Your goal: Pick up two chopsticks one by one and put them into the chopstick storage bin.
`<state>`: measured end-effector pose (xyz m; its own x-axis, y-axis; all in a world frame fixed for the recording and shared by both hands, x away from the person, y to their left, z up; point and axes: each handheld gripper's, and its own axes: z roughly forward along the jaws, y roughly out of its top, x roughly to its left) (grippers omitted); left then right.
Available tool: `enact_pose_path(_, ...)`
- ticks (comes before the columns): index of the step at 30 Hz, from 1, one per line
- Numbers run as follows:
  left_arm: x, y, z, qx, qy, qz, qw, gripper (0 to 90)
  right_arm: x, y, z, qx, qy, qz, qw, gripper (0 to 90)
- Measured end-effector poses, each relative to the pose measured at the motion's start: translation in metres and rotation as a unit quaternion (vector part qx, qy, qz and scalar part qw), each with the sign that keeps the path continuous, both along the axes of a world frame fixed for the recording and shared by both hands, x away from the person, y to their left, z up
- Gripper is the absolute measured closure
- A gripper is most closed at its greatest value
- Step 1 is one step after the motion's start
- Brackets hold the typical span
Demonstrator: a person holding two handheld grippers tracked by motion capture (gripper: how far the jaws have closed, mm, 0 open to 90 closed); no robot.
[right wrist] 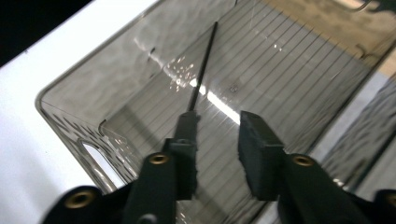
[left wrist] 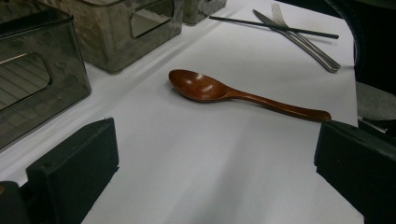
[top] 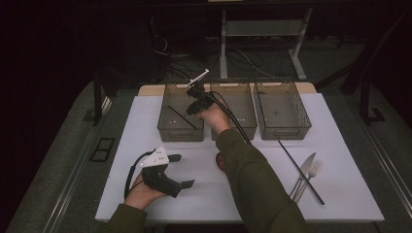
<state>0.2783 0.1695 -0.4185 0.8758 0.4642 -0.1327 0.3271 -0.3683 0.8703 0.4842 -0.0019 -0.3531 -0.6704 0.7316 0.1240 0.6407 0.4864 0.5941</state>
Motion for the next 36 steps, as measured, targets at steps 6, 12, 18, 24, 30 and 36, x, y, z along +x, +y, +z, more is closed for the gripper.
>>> enact_pose_path(6,0.000,-0.001,0.000,0.002,0.001,0.000,1.0000,0.0,-0.006,-0.020,0.015,0.029,-0.009,0.003,0.9995,52.6)
enact_pose_path(12,0.000,-0.001,0.000,0.005,0.001,0.001,1.0000,0.0,-0.015,-0.047,0.027,0.055,-0.015,0.012,0.9983,44.0)
enact_pose_path(18,0.000,-0.002,-0.001,0.002,0.003,0.004,1.0000,0.0,-0.030,-0.075,0.037,0.064,-0.031,0.017,0.9973,37.6)
enact_pose_path(24,0.000,-0.003,-0.001,0.009,0.002,0.001,1.0000,0.0,-0.046,-0.106,0.044,0.083,-0.037,0.021,0.9956,33.8)
enact_pose_path(30,0.000,-0.003,-0.002,0.011,0.007,0.001,0.9999,0.0,-0.058,-0.127,0.047,0.094,-0.039,0.024,0.9945,31.0)
enact_pose_path(36,0.000,-0.004,-0.002,0.008,0.007,0.002,0.9999,0.0,-0.071,-0.149,0.048,0.087,-0.051,0.020,0.9947,27.9)
